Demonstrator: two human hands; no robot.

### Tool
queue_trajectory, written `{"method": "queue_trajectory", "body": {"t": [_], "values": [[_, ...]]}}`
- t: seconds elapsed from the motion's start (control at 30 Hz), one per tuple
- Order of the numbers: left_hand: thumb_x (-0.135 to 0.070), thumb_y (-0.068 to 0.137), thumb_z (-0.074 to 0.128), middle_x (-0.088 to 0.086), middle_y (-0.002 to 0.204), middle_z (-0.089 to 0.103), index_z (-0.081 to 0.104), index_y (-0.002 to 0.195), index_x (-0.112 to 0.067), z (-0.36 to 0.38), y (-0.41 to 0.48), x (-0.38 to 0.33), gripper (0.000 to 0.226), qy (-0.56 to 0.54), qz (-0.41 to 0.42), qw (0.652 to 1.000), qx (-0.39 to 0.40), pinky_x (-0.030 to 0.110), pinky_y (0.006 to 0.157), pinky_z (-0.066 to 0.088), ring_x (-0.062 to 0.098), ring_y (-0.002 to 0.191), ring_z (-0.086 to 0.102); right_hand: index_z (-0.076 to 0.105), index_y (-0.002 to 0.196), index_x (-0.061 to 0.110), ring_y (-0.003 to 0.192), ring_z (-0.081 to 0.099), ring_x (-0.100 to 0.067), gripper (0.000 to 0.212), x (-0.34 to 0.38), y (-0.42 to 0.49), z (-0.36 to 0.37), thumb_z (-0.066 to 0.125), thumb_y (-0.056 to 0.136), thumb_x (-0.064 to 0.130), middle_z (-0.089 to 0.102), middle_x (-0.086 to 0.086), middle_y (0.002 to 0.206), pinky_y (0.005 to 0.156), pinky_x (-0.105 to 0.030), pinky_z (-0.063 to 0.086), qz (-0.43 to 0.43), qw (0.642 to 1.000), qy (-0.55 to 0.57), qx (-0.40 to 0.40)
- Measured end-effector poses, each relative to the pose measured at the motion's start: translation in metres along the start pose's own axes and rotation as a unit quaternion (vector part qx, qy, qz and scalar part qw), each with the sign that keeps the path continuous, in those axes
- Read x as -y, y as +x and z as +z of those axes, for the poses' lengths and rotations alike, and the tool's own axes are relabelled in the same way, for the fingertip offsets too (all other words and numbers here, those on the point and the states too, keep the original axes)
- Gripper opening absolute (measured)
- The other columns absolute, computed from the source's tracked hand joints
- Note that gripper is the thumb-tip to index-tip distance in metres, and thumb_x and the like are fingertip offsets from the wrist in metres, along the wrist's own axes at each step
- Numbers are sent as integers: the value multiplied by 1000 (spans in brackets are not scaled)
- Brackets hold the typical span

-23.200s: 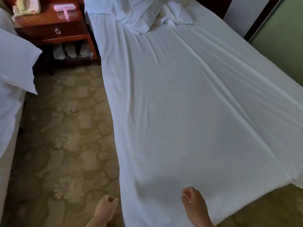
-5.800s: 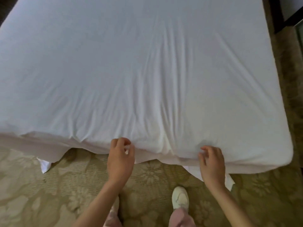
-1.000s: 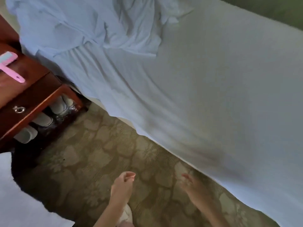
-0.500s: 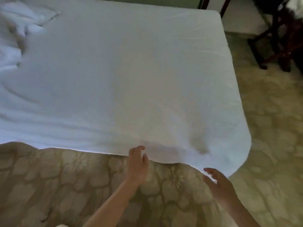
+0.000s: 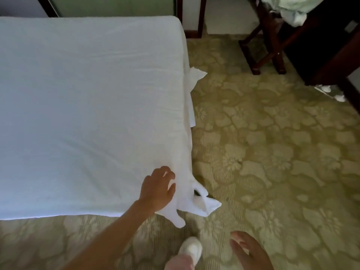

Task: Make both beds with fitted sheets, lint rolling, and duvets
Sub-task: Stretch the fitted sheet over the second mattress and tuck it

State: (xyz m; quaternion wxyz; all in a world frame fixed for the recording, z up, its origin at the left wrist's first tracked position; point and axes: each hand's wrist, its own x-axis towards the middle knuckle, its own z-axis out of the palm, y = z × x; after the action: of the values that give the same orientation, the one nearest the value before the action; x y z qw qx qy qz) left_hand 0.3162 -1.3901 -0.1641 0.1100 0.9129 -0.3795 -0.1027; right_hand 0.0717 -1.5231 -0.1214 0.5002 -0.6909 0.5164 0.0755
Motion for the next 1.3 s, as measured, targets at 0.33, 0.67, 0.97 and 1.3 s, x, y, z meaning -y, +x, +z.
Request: {"method": "queue_trajectory", "body": {"t": [0.33,0.67,0.97,1.3], "values": [[-41,67,60,-4,82,64,65,76,-22,32,21,-29,22,11,-79,995,66,27,53,51,15,65,61,60,87,36,102,57,-18,24,111,149,-61,61,90,12,63,-3,108,77,-14,39,-52,990,-21,130],[-31,67,67,2,122,57,53,110,-24,20,106,-57,46,-73,-264,962,-9,36,62,57,21,105,46,54,104,23,110,57,-15,13,194,268,-67,53,95,13,59,1,108,90,-19,42,-59,952,-125,272],[-25,85,60,-7,86,60,64,84,-24,-19,206,-76,4,-69,-472,879,-14,29,58,49,18,76,65,52,111,26,107,53,-4,15,287,360,-76,47,98,21,55,10,107,84,-7,37,-181,857,-256,409],[-28,93,54,5,160,7,26,148,-26,-12,360,-76,62,-173,-600,769,-140,52,109,28,32,146,0,50,131,23,119,49,-3,33,410,452,-50,47,98,21,52,11,129,100,-19,40,-346,787,-270,435]]}}
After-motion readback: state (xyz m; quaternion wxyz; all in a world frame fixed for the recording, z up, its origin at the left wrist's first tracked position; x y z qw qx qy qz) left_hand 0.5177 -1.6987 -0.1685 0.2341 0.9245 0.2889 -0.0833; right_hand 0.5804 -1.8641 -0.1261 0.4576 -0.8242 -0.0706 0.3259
